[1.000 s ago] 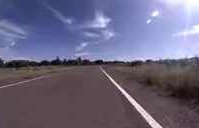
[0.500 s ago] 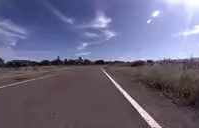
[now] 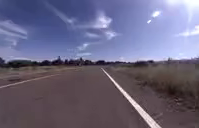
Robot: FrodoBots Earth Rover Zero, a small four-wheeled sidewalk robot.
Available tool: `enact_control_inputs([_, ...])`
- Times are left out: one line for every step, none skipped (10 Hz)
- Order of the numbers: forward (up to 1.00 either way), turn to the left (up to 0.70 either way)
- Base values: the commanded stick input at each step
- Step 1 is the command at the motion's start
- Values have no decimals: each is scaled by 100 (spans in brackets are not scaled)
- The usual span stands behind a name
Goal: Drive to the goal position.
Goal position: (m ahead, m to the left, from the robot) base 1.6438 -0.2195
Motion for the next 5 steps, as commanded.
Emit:
enact_control_inputs([100, 0])
enact_control_inputs([100, 0])
enact_control_inputs([100, 0])
enact_control_inputs([100, 0])
enact_control_inputs([100, 0])
